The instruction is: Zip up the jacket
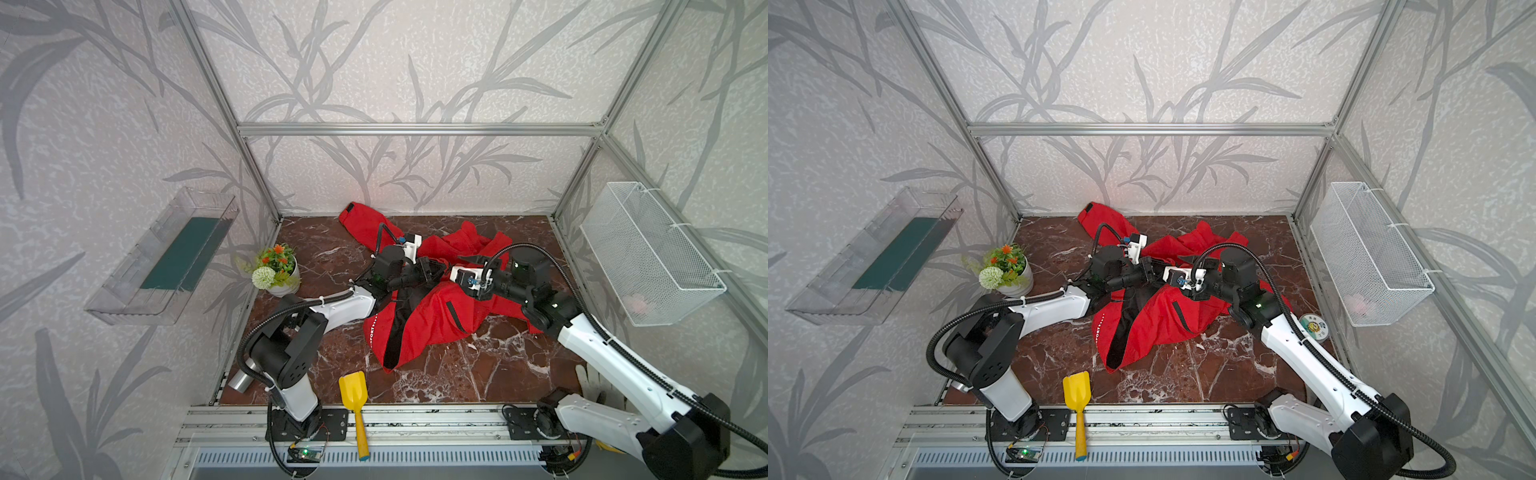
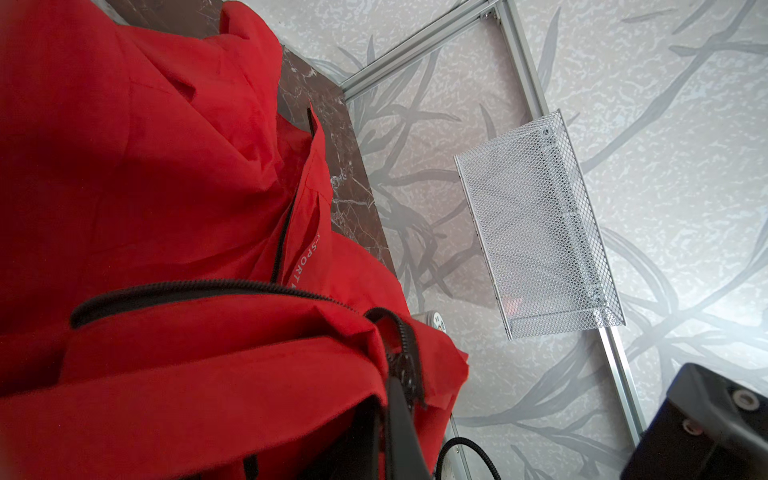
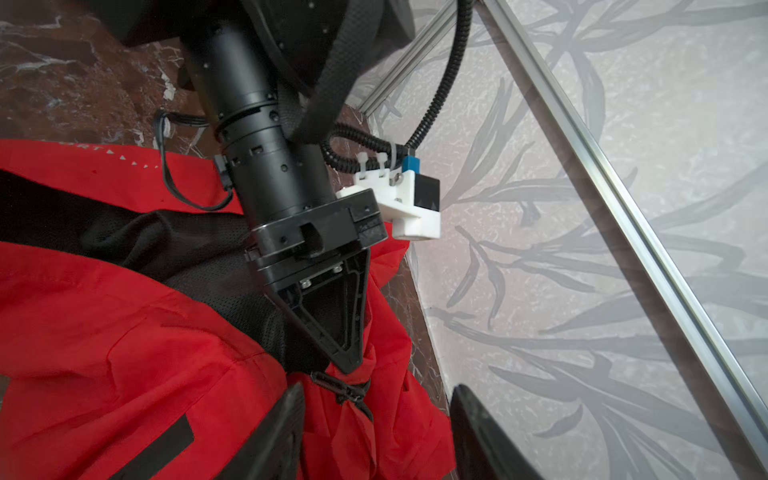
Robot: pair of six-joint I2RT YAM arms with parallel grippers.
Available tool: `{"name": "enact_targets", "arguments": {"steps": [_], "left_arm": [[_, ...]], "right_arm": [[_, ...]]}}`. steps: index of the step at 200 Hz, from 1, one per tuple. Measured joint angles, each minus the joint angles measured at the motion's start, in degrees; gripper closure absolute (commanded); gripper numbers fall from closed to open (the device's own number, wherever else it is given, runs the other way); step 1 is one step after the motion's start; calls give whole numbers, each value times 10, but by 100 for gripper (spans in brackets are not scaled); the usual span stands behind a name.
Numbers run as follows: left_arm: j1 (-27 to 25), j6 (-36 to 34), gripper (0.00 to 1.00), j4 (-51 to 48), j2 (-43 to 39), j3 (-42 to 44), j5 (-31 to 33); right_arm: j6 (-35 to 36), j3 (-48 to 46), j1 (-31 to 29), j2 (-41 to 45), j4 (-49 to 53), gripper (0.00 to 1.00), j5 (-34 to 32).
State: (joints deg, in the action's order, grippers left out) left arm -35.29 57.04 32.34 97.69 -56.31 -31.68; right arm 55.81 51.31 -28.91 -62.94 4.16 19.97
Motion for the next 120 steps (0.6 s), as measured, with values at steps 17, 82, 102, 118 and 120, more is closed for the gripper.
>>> {"name": "enact_targets", "arguments": {"steps": [17,82,102,118,120], "left_arm": [[0,0,100,-5,-6,0,0],[0,-3,100,-17,-24,0,0],[0,-3,100,-17,-24,0,-2],[0,-2,100,-17,-24,0,-4],[0,-2,100,-17,-24,0,-5]], "right_arm": [[26,-5,-21,-5,0,44,-24],[65,-15,-41,-43,-25,46,-61],[55,-20,-41,-48,-38,46,-65],[52,-20,-41,-52,-46,47,-65],[52,-20,-41,-53,-47,47,-65]]}}
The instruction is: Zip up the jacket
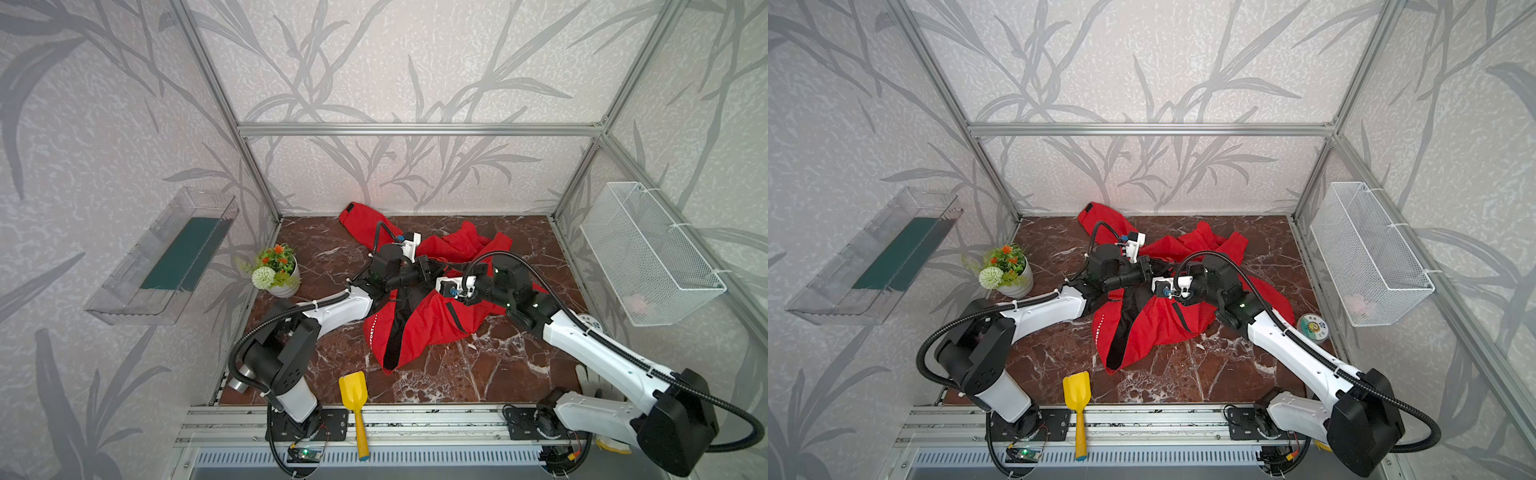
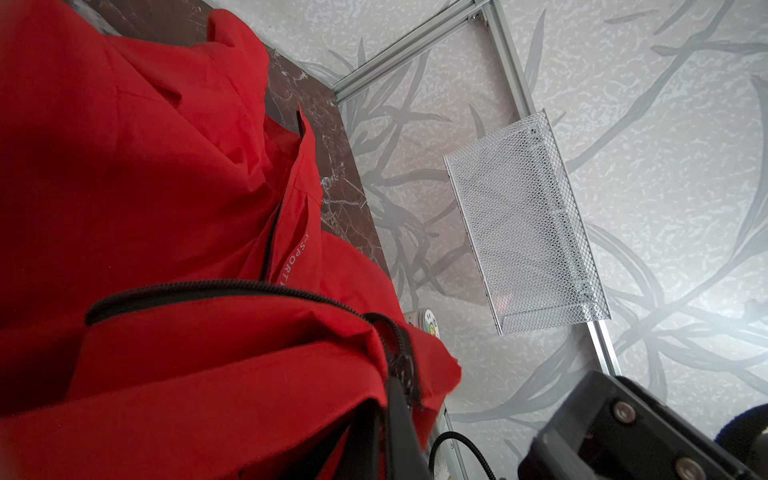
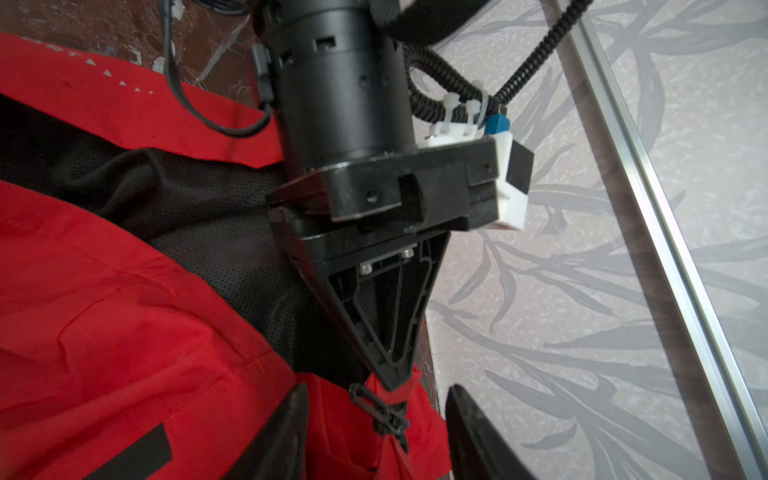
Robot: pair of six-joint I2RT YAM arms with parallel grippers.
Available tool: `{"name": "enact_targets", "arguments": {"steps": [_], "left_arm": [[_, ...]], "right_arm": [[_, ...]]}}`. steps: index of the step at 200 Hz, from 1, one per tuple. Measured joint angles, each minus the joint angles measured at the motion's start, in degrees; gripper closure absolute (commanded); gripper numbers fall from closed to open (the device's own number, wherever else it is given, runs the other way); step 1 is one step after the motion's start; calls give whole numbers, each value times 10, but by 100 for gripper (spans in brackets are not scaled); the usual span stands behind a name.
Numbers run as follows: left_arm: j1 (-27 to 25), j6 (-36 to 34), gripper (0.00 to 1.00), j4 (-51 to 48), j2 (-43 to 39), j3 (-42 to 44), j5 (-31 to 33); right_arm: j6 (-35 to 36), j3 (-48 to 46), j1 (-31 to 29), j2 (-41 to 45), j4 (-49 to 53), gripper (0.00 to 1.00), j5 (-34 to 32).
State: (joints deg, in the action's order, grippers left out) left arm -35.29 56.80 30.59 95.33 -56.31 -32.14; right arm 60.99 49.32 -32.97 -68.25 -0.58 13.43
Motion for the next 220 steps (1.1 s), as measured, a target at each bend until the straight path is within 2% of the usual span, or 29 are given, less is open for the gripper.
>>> {"name": "enact_targets", "arguments": {"steps": [66,141,220], "left_arm": [[0,3,100,0,0,0,-5],[0,9,100,2,0,0,-5],[0,10,100,3,0,0,-5]], "right_arm": [[-1,0,5,-33,-4,46,-11],[-9,0,13,-46,-21,52,-26],[-16,0,15,-57,-33,69,-29]]}}
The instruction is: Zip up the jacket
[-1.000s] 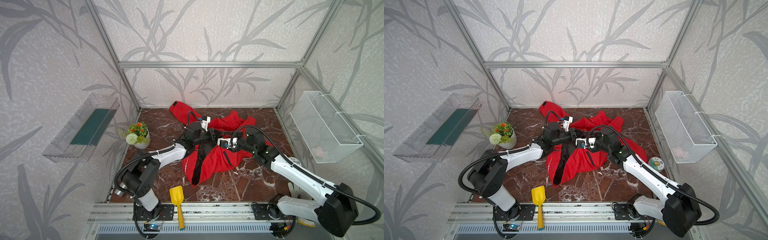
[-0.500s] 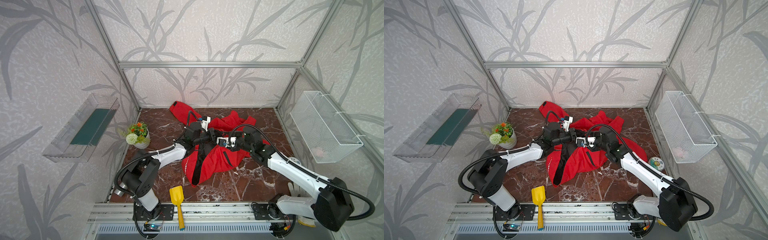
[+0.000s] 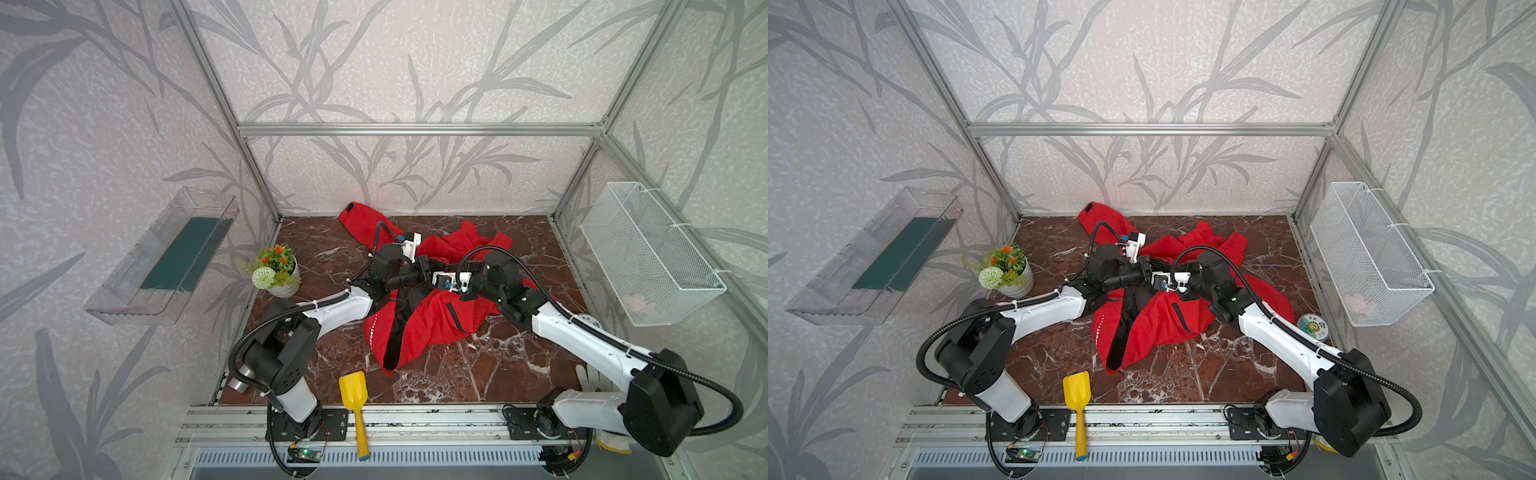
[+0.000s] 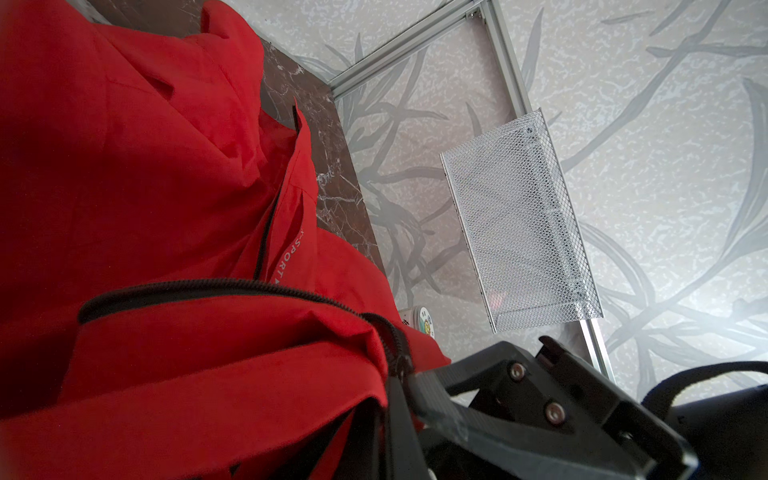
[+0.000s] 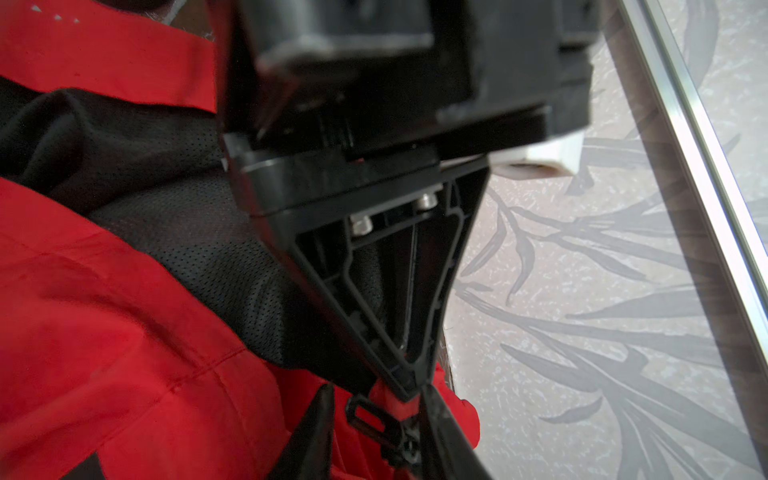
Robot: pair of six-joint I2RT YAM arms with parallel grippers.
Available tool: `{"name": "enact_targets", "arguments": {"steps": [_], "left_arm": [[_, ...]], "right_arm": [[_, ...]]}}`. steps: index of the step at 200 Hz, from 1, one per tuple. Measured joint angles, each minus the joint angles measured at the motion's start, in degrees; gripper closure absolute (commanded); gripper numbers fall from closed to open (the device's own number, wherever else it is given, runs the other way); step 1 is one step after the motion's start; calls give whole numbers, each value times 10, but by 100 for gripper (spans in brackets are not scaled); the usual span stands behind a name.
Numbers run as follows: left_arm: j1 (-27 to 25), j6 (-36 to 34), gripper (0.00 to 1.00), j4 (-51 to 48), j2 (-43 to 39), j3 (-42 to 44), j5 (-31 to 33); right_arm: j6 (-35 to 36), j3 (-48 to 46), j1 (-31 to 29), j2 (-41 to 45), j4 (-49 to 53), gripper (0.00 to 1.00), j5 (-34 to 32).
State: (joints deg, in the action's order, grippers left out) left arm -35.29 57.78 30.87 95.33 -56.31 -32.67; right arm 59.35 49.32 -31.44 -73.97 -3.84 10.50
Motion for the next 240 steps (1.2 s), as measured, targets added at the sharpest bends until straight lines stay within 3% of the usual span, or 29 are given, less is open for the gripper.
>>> {"name": "enact_targets", "arguments": {"steps": [114,185,240], "left_arm": [[0,3,100,0,0,0,0],[0,3,100,-2,0,1,1],[0,-2,100,-10,-4,3,2]], "right_arm": [[-11,1,1,1,-2,81,1],[-15,5,3,7,0,97,6],[-70,6,23,7,0,100,40]]}}
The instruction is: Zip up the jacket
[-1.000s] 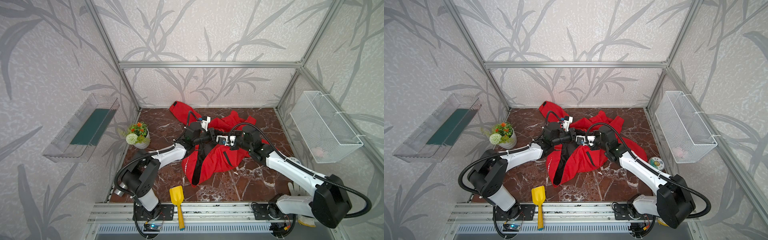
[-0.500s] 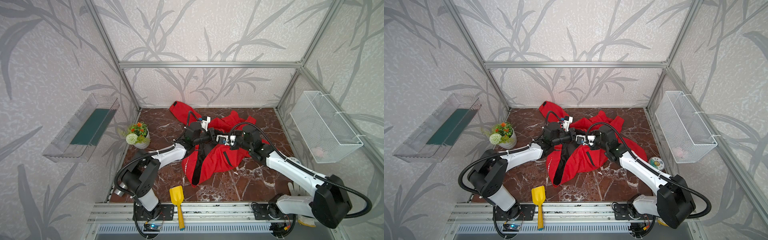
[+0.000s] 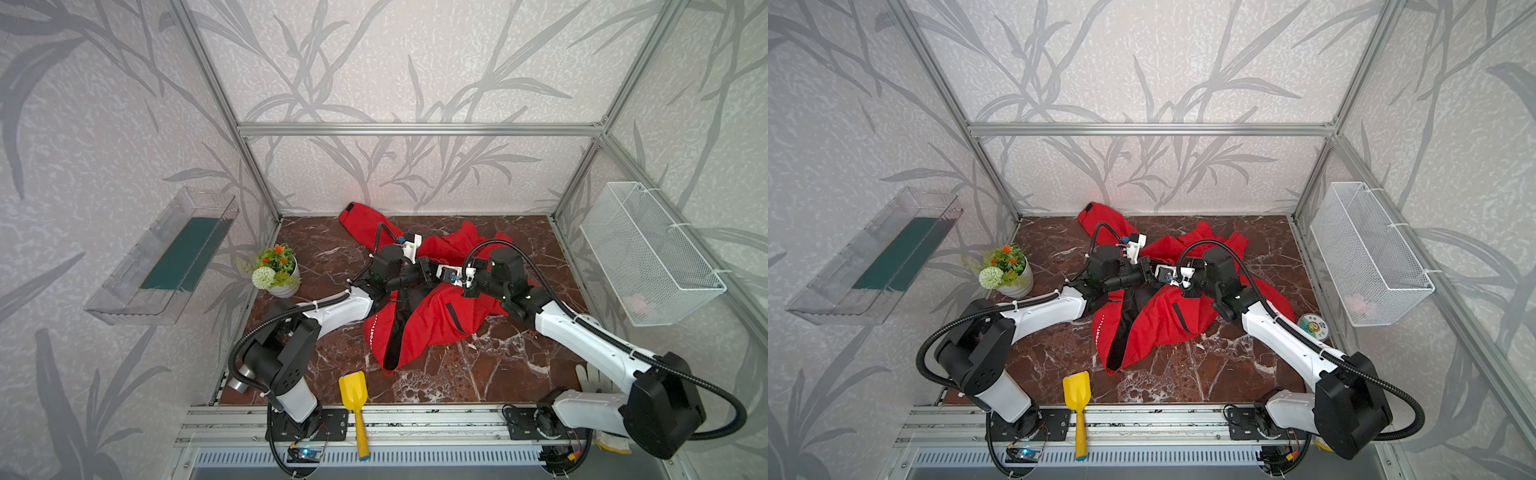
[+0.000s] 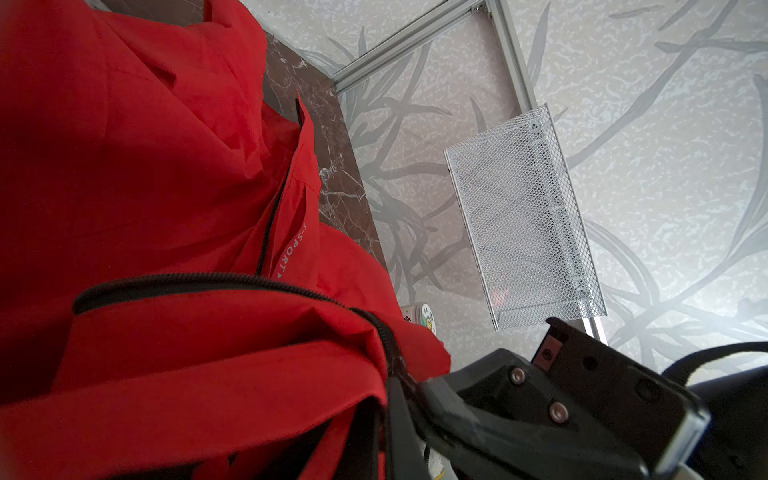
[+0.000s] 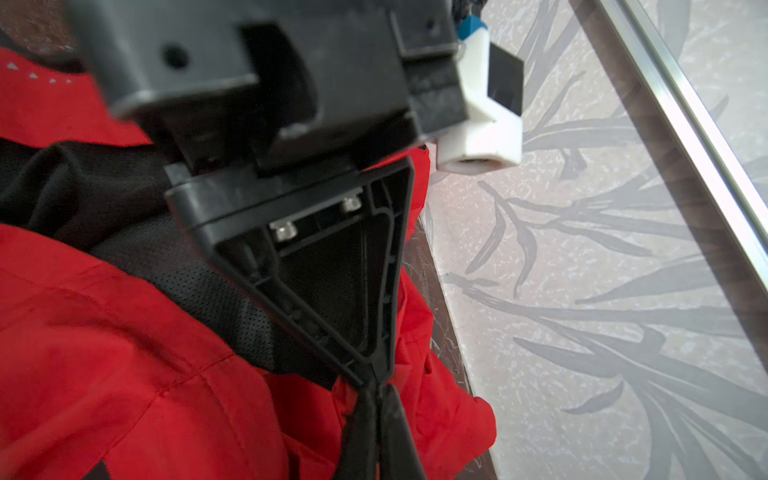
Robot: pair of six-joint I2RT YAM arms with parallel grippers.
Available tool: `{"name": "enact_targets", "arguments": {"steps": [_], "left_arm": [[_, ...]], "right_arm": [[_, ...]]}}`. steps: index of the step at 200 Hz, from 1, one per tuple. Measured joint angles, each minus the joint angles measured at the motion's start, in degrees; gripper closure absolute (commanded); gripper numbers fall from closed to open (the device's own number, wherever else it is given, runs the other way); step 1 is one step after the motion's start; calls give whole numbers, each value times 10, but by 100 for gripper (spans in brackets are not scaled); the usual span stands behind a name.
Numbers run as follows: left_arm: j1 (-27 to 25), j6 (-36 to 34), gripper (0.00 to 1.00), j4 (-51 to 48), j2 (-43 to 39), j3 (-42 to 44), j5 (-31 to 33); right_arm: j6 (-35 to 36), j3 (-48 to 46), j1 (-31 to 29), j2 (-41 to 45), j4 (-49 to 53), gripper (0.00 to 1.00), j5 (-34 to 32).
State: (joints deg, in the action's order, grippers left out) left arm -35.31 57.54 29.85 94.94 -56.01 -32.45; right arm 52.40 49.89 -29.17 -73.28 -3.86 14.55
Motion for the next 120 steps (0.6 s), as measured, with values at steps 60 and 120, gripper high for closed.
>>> {"name": "enact_targets", "arguments": {"steps": [60,120], "left_arm": [[-1,-24,100,-41,-37,3,17],[-3,-42,100,-59,-77,19,36]], "right_arm": [[-163,1,31,0,-20,100,71],[-377,-21,55,0,-101,100,142]]}}
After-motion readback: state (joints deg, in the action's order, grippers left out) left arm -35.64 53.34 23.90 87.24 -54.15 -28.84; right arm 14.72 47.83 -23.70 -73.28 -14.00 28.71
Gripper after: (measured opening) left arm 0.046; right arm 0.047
